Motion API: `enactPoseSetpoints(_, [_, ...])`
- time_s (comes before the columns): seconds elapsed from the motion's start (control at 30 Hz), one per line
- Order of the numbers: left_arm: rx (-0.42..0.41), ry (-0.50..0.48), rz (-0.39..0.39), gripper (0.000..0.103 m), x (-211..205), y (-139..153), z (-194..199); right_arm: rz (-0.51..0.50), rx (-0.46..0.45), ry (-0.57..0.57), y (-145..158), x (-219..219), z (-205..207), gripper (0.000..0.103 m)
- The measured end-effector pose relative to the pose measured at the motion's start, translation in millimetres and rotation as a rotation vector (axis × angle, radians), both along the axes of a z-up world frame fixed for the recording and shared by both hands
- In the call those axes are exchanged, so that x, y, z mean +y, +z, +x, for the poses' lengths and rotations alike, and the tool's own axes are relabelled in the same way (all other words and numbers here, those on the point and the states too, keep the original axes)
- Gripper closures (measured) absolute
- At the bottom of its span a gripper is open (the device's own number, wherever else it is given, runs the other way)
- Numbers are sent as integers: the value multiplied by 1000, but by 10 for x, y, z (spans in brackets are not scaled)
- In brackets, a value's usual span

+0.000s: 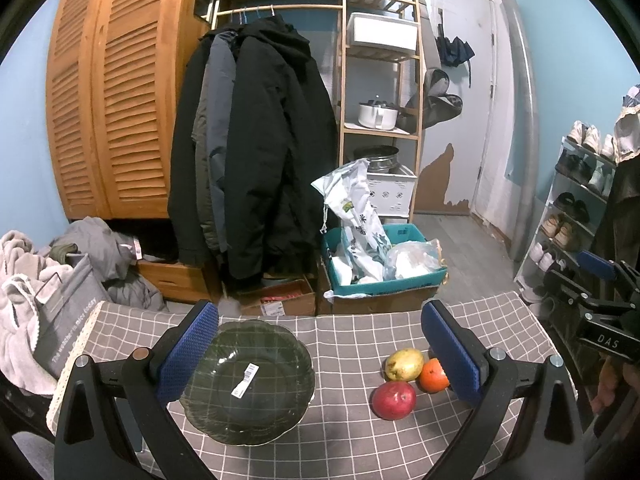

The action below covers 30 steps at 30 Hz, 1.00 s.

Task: Organize fruits
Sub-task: 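Grasp the large red apple with the left tool while the right tool grasps the green mango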

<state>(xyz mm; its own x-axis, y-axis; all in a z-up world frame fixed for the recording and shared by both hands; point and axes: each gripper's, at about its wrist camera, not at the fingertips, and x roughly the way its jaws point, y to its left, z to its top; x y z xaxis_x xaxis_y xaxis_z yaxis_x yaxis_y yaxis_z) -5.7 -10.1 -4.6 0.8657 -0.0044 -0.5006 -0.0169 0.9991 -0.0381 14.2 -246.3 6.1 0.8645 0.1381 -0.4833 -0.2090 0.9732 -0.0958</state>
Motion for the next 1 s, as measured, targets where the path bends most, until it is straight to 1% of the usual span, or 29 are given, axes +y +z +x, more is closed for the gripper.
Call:
enactPoseSetpoints(0.23, [24,-12,8,1,-99,-78,85,-11,44,-41,-105,-148,93,14])
enactPoseSetpoints(0.43, [76,-55,16,1,-200,-233,243,-32,98,-94,-260,-239,142,14])
enactPoseSetpoints(0.6, [147,-93,-4,1,-291,-431,387,-25,178,-118,-486,-338,230,14])
enactPoseSetpoints(0.83, [246,-127,-2,1,-391,-736,539,7,321,-153,-858,-516,326,14])
enactPoseSetpoints(1.0, [327,-144,-6,1,-473,-988,665,23,389,-172,-1059,-611,379,14])
